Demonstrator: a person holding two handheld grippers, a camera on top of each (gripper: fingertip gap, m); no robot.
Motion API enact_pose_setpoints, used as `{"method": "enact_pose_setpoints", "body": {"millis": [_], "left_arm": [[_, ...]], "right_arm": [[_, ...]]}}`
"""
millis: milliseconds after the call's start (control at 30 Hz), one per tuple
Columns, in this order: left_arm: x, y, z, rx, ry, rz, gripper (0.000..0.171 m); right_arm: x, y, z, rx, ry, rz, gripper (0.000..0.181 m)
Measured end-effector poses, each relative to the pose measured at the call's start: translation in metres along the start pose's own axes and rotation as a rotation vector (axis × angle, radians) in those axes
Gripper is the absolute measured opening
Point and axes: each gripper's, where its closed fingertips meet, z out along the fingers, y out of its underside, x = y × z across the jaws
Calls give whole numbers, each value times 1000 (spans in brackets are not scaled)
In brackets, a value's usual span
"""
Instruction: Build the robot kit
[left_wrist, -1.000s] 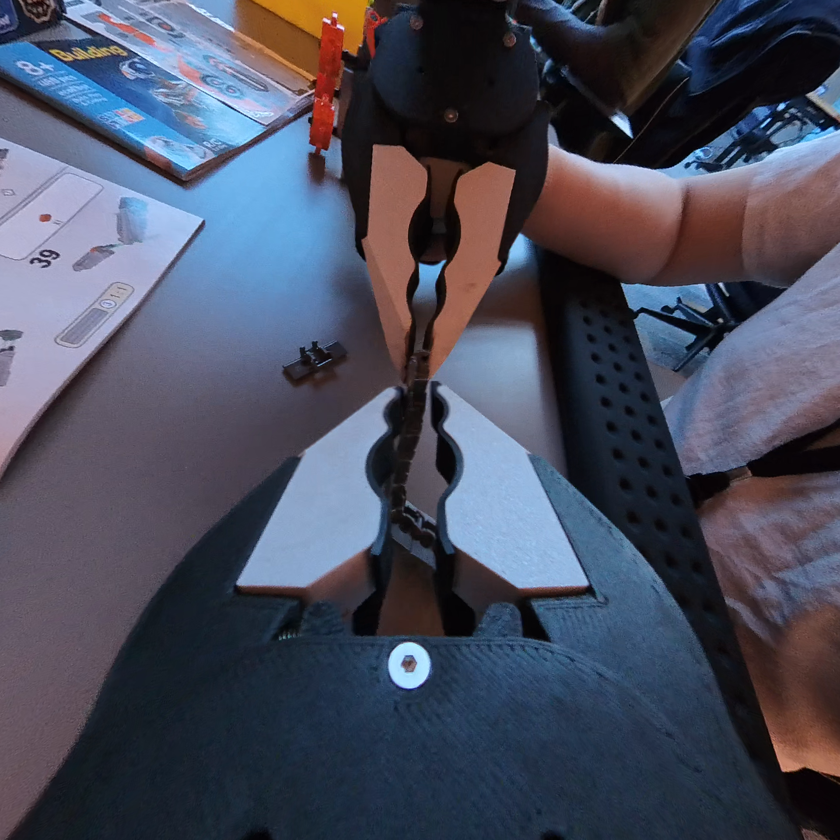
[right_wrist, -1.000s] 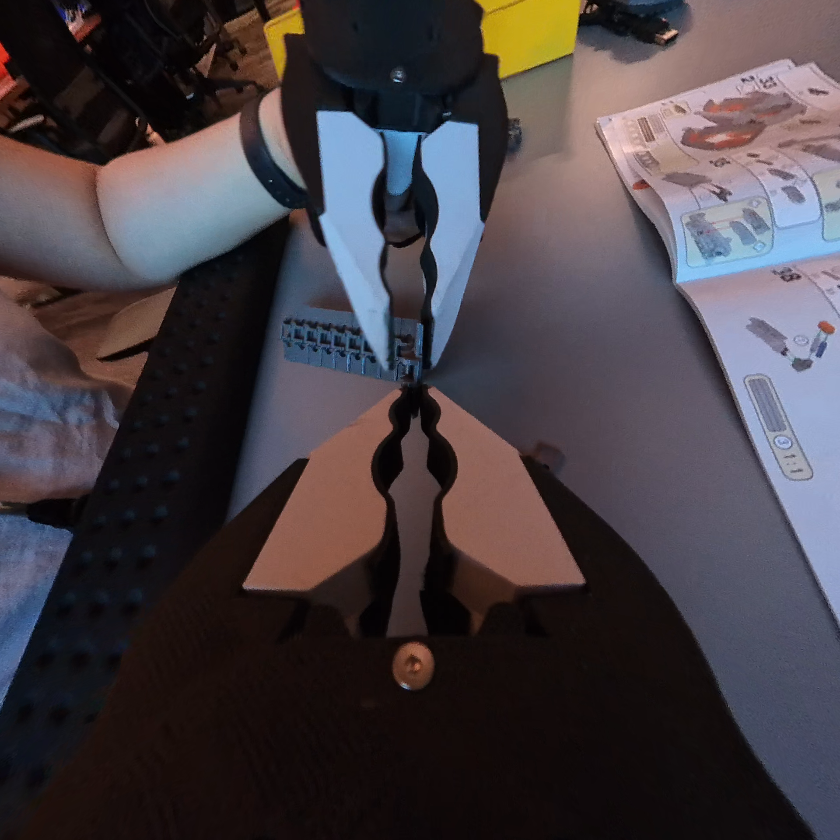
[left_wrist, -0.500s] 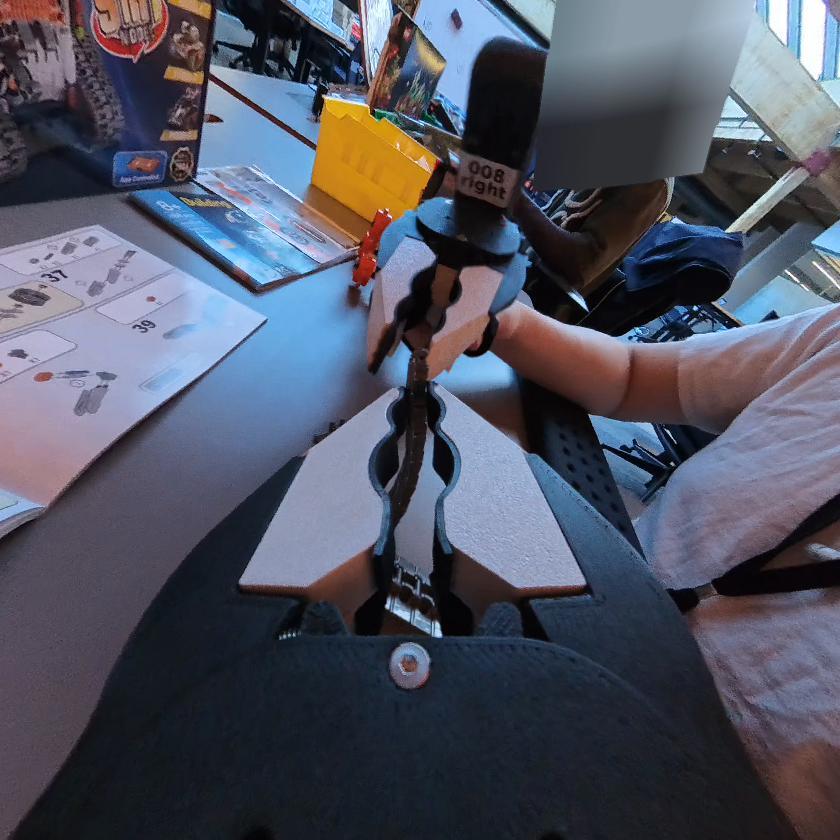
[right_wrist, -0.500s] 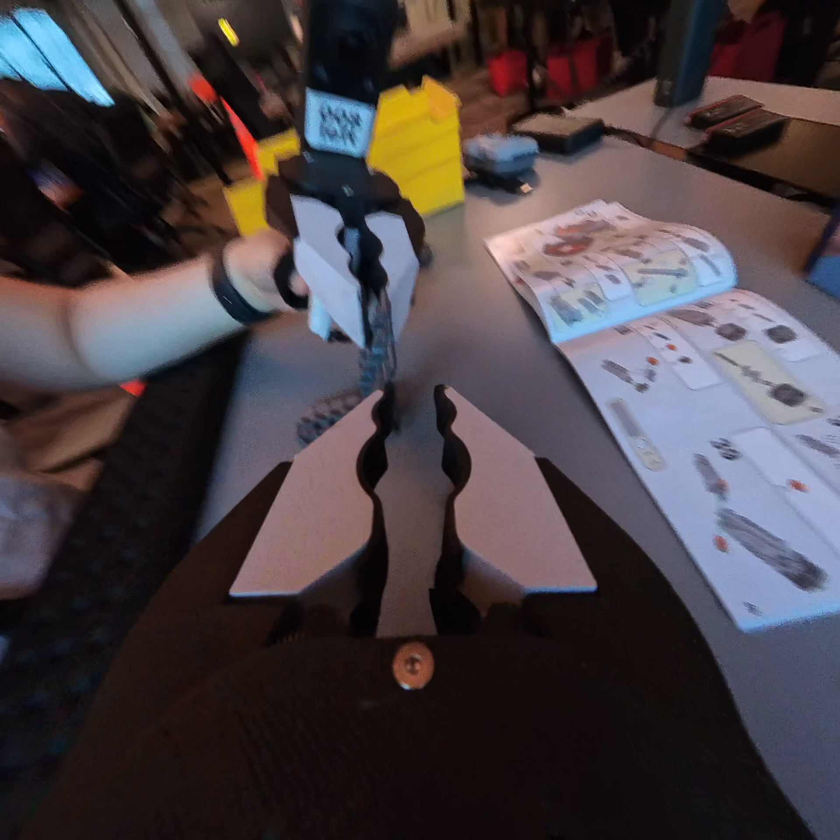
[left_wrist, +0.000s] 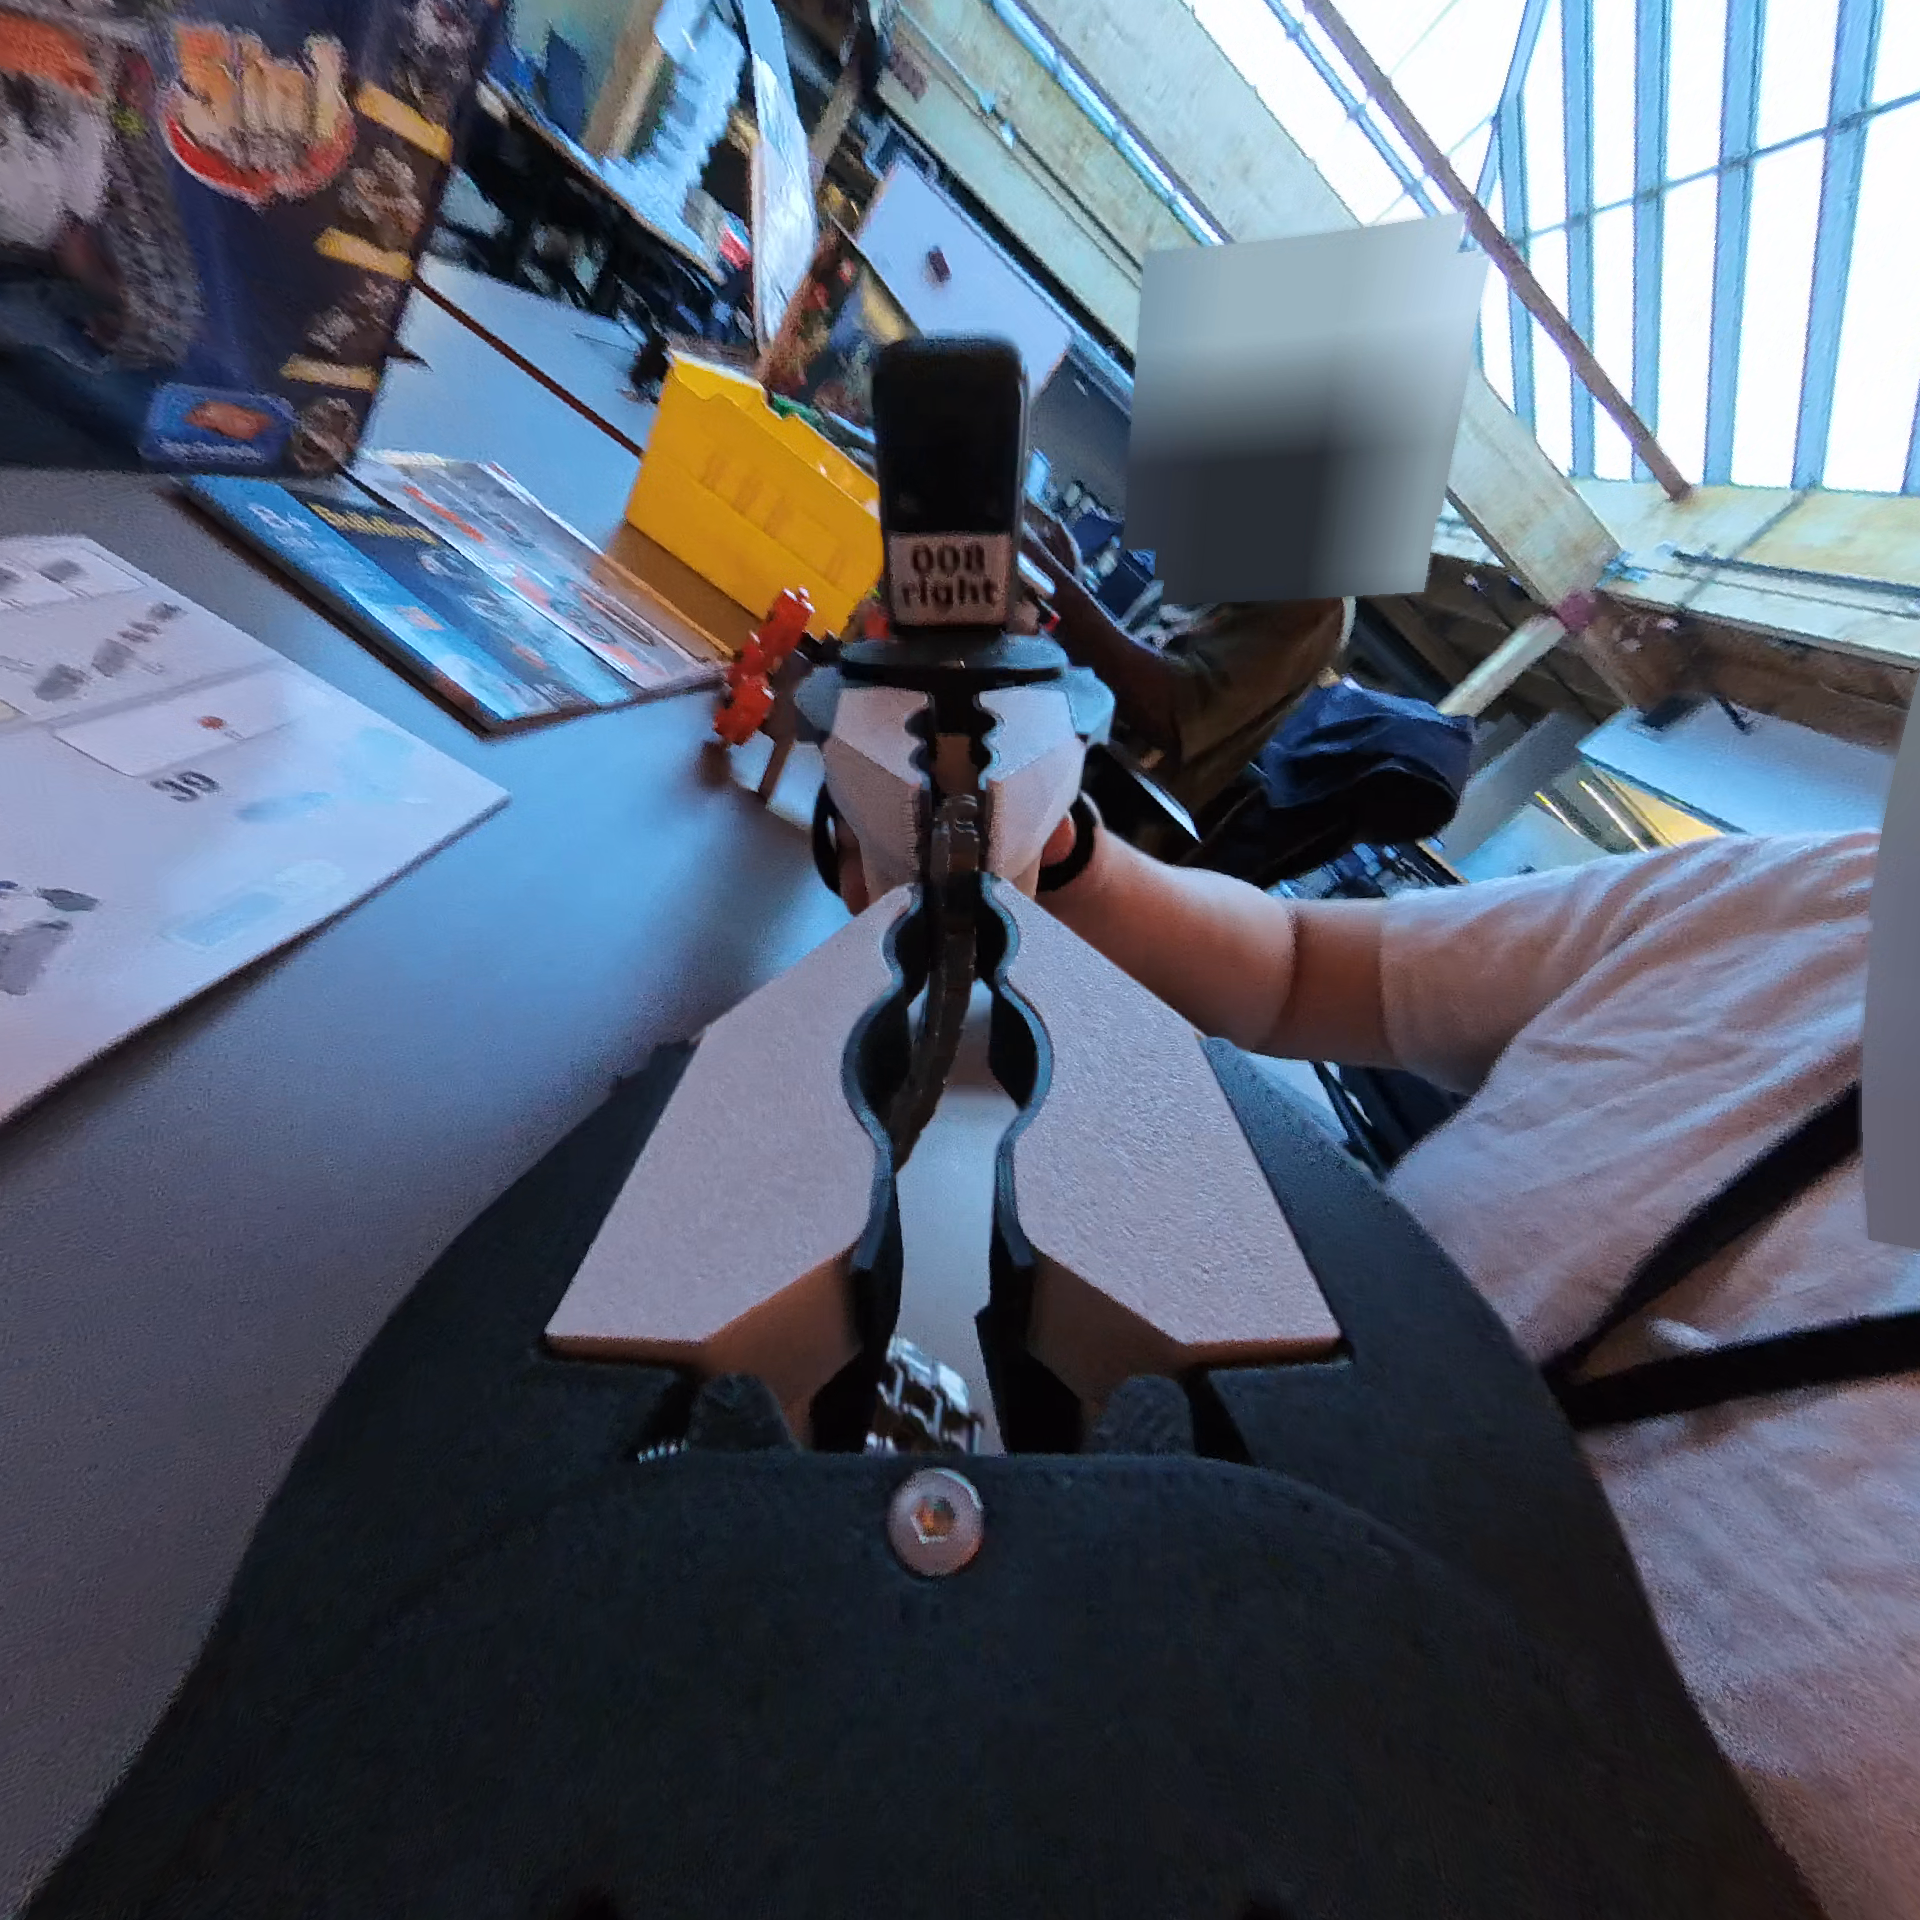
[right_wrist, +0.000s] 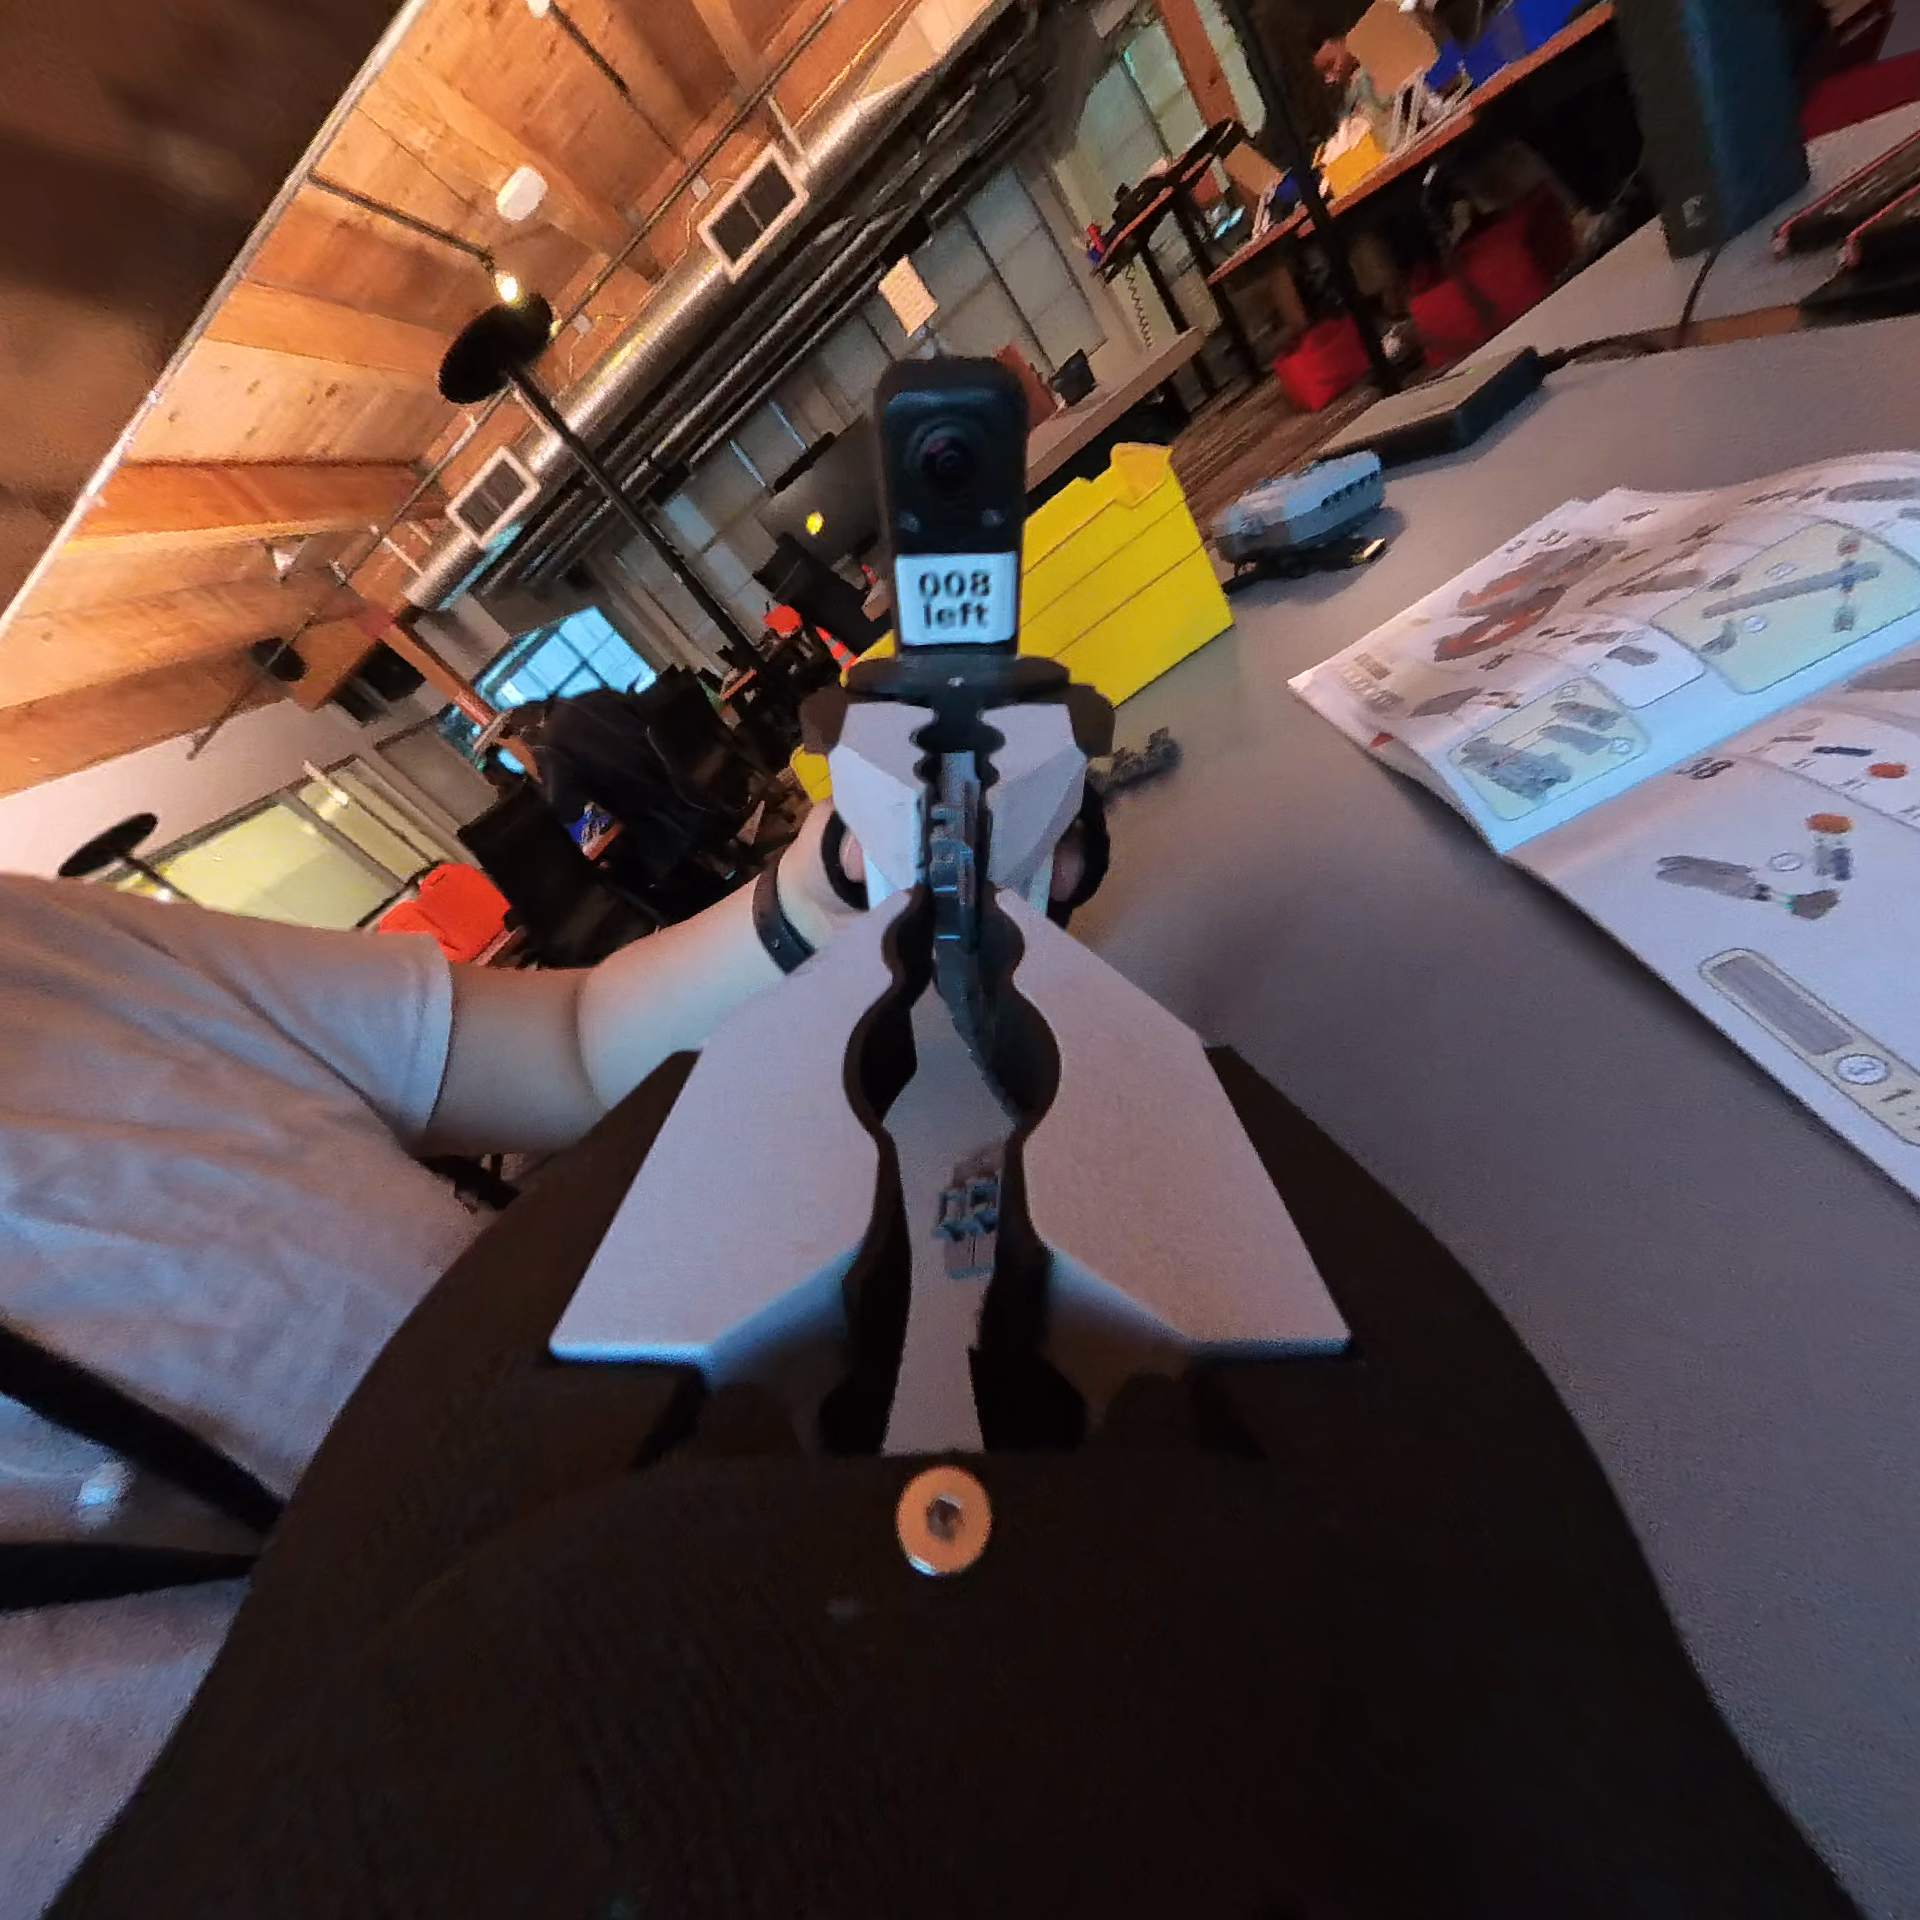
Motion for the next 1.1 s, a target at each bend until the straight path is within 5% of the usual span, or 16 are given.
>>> {"method": "enact_pose_setpoints", "body": {"millis": [233,467,767,867,1000,1100], "left_arm": [[11,23,-6,-171,64,-24,5],[-2,10,-6,-86,-33,34,0],[2,3,-5,-45,-11,24,0],[-3,-3,-17,-56,-39,52,27],[-53,14,-30,-273,-294,337,37],[-62,43,-9,-495,-279,401,37]], "right_arm": [[-12,23,-2,-232,67,-158,5],[-5,9,0,-79,21,0,21],[-4,6,4,-39,-13,66,6],[-7,11,0,-133,29,-12,6],[-18,30,-6,-299,56,-66,6],[-21,40,-9,-379,91,-94,6]]}}
